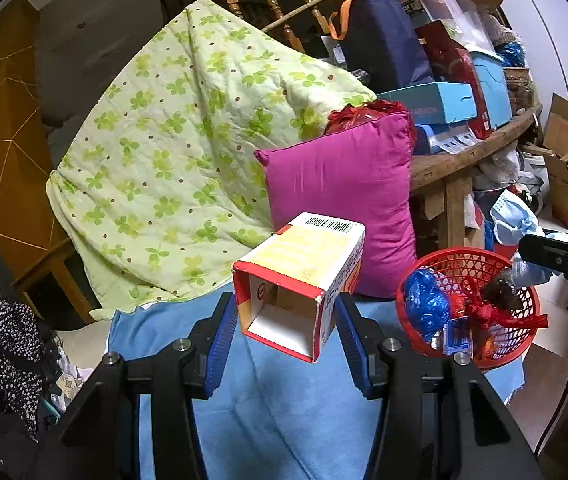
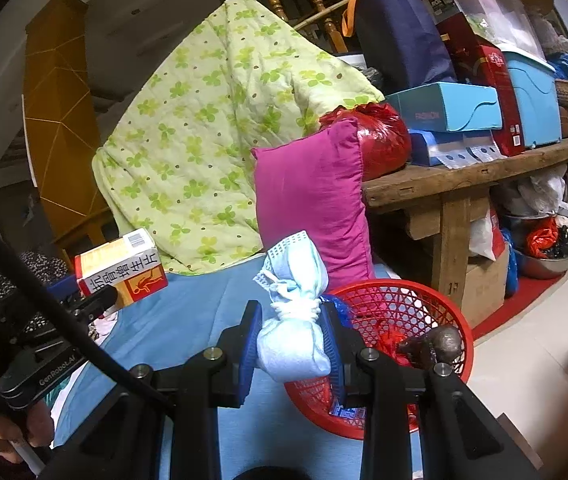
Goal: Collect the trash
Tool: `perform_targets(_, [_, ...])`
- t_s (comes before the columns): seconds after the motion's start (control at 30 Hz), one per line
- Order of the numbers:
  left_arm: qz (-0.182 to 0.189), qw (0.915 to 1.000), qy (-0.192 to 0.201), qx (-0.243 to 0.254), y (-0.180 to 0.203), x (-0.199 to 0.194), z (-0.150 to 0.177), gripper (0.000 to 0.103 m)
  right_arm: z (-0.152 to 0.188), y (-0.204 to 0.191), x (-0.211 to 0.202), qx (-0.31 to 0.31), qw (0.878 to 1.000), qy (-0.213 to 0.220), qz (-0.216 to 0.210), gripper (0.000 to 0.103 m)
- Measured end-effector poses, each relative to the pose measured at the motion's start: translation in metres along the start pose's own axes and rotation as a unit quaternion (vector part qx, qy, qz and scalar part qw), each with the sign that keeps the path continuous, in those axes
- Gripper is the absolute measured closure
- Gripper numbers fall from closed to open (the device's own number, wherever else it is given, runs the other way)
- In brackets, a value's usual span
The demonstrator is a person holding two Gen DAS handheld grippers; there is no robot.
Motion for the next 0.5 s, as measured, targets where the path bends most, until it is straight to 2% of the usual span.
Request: perform_targets(0.5, [0.02,0.9998,-0.005,0.007,0.022,0.012,0.0,0.051,0.003,0.019,0.004,0.011,1.0,-0.004,0.014,0.071])
Point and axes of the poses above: each gripper's, at about its wrist camera, not at the fingertips, and x roughly the way its jaws point, y to its right, z to its underside, the point moved 8 cm from there along x, roughly the way its jaws point, and after that the axes turned 9 degrees about z, right-handed, at the moved point
